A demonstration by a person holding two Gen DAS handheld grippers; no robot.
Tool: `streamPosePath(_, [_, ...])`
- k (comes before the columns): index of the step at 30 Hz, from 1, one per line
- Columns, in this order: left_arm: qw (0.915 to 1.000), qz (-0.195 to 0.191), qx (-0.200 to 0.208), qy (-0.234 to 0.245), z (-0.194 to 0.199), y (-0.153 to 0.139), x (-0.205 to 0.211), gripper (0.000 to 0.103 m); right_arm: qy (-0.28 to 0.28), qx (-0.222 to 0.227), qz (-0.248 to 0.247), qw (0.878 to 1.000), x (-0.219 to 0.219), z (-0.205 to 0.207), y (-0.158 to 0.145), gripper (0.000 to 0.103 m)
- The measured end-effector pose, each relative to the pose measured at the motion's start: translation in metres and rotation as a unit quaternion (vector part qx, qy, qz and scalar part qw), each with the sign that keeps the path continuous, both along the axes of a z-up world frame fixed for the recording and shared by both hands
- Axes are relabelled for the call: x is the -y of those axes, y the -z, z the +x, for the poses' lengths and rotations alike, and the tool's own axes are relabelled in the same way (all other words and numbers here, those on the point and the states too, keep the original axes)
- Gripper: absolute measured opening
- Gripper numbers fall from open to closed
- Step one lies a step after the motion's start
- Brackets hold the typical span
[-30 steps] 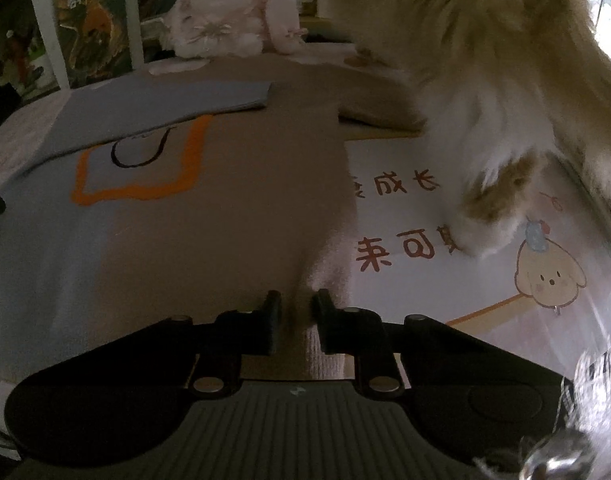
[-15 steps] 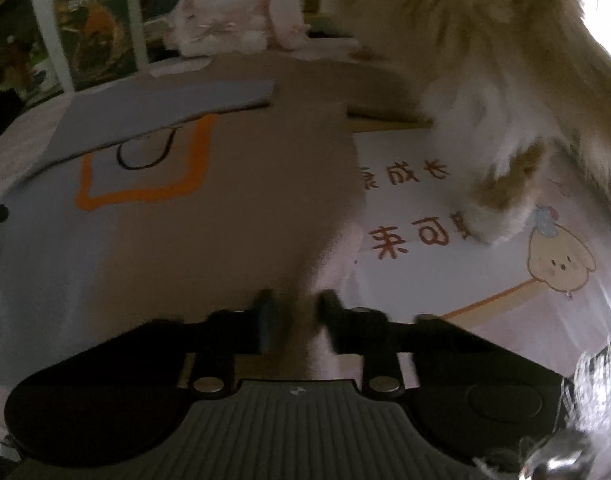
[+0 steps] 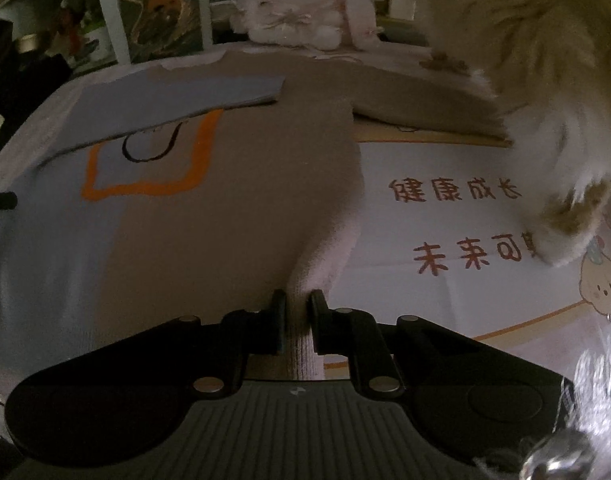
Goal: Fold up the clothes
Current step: 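Grasp the beige sleeve with the right tool and fold it across the body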
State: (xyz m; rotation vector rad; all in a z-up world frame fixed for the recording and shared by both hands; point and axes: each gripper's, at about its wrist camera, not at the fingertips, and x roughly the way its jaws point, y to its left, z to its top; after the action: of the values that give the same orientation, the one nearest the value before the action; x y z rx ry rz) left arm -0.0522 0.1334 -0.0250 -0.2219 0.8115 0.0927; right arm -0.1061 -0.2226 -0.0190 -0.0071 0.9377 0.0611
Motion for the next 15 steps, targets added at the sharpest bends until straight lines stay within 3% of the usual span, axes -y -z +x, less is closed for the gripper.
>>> streamPosePath(15, [0.9995, -0.027, 0.005, 0.015, 0.0, 0.007, -0.017, 0.005, 0.026, 0.008, -0.011, 1.0, -0.017, -0.015, 0.002, 0.011])
